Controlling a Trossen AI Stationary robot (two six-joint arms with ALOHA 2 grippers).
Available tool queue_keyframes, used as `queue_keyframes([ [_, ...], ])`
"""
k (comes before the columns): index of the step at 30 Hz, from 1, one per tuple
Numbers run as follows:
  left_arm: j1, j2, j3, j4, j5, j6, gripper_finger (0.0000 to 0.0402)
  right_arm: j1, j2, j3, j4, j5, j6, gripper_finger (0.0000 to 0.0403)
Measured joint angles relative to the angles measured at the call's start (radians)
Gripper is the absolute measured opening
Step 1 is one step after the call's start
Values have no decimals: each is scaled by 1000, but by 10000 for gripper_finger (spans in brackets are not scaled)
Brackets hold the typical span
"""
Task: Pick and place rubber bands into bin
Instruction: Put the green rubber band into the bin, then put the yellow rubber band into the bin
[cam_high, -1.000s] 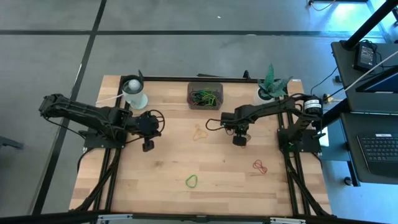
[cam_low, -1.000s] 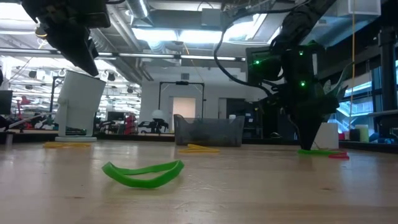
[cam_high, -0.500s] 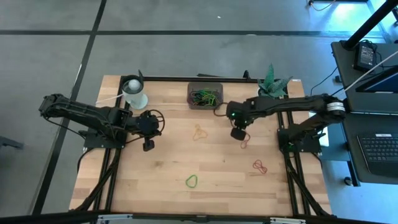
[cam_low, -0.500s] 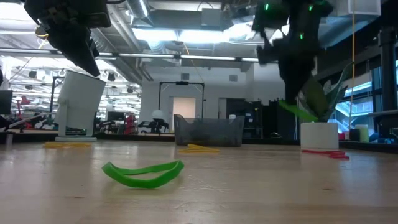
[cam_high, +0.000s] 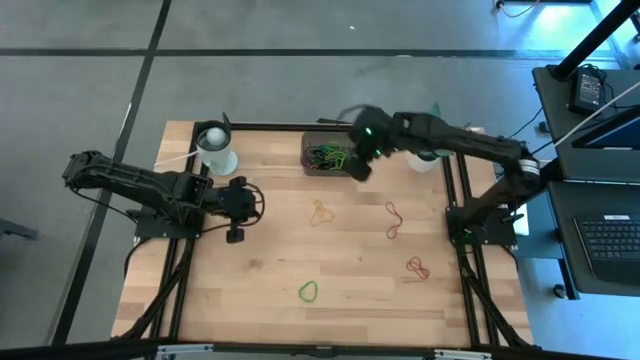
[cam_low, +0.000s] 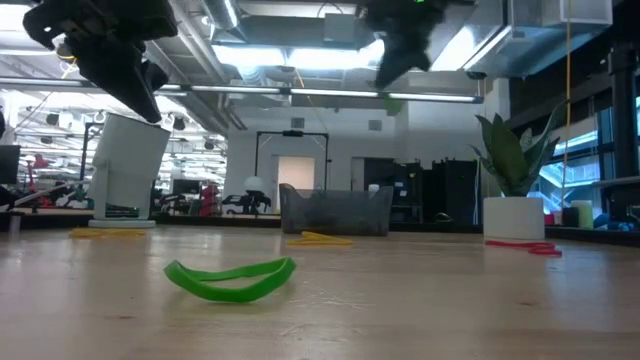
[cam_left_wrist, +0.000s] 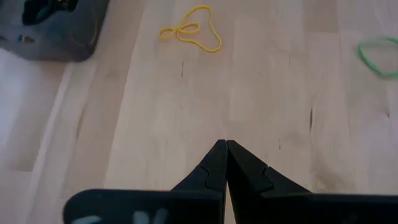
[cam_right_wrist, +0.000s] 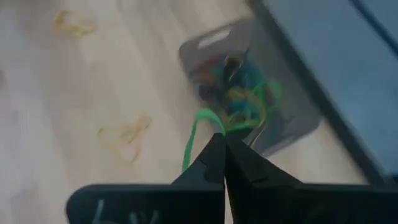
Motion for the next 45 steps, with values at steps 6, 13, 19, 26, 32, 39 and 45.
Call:
queue_keyframes([
  [6,0,0,0,24,-1,26,3,-89,213,242,-9,-4,-66,0],
  [13,0,-56,0,61,-74,31,3,-129,465,413,-61,-29,-107,0],
  [19,0,-172,0,56,-90,24,3,-151,587,425,-64,-32,-109,0],
  [26,0,-292,0,32,-109,24,3,-172,685,424,-70,-32,-102,0],
  [32,0,-346,0,-20,-110,21,3,-187,732,424,-79,-32,-99,0],
  [39,0,-372,0,-85,-118,-25,3,-204,734,424,-81,-63,-76,18],
  [45,0,-372,0,-110,-128,-46,3,-217,710,425,-88,-136,-48,71],
])
